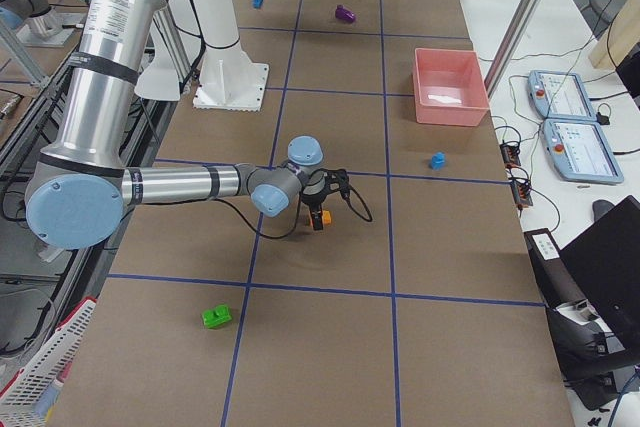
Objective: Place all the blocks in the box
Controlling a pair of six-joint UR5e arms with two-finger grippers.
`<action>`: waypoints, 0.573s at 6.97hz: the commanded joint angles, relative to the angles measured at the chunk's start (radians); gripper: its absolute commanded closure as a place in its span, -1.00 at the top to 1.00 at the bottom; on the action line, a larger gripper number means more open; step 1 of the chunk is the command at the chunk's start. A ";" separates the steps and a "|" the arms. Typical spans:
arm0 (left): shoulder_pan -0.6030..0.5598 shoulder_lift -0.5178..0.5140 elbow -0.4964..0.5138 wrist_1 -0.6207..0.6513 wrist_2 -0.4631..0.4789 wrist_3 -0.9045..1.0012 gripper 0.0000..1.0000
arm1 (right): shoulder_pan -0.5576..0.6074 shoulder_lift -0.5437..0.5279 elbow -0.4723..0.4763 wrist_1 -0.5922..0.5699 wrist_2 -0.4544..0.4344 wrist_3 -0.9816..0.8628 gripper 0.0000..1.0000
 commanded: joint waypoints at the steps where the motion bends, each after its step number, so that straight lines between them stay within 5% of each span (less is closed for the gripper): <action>1: 0.000 0.001 0.004 -0.001 0.000 0.000 1.00 | -0.004 -0.001 -0.001 -0.001 0.005 0.002 -1.00; 4: 0.000 0.000 0.001 -0.001 -0.001 0.000 1.00 | 0.000 0.000 0.037 -0.002 0.015 0.002 -1.00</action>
